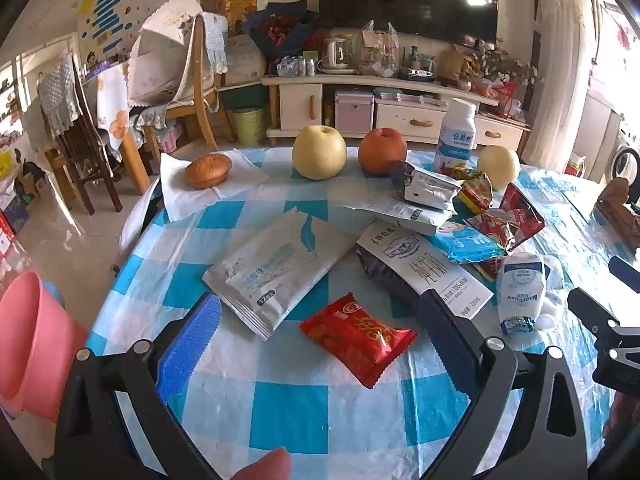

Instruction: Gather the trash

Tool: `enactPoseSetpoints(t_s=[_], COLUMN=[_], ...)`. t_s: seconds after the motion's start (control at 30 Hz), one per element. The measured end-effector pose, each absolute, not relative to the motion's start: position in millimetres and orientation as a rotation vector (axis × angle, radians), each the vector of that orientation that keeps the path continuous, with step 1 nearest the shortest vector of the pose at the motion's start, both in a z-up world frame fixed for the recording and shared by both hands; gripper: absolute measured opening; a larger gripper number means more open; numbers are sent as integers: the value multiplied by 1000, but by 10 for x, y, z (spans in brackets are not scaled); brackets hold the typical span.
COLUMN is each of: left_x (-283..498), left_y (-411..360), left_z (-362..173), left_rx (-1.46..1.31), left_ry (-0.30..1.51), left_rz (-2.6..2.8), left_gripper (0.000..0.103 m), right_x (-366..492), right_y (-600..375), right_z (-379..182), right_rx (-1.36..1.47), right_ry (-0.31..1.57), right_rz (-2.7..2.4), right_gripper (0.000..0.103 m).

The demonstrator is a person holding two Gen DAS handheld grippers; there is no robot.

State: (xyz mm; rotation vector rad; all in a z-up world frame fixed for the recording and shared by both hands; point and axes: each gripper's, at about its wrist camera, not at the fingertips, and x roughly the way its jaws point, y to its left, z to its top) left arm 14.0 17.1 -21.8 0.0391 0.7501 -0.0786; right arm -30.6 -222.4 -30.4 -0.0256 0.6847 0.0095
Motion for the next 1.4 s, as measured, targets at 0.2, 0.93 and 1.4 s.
enactPoseSetpoints(t_s=[0.2, 0.93, 1.4], left_x=[200, 802, 682], left_y=[187, 117, -294], left_z=[-287, -722, -589], left_rx=[48, 105, 136], left_ry=[778, 936, 877], left_rz=[-80, -107, -118], left_gripper=[98, 77, 77], right_x=[-273, 396, 472], right_y=[-2213, -2112, -2081], right_z=[-334, -826, -821], right_rx=[-16, 78, 13], right_ry=[690, 908, 899], right_rz=[5, -4, 37], right_gripper=[100, 100, 80])
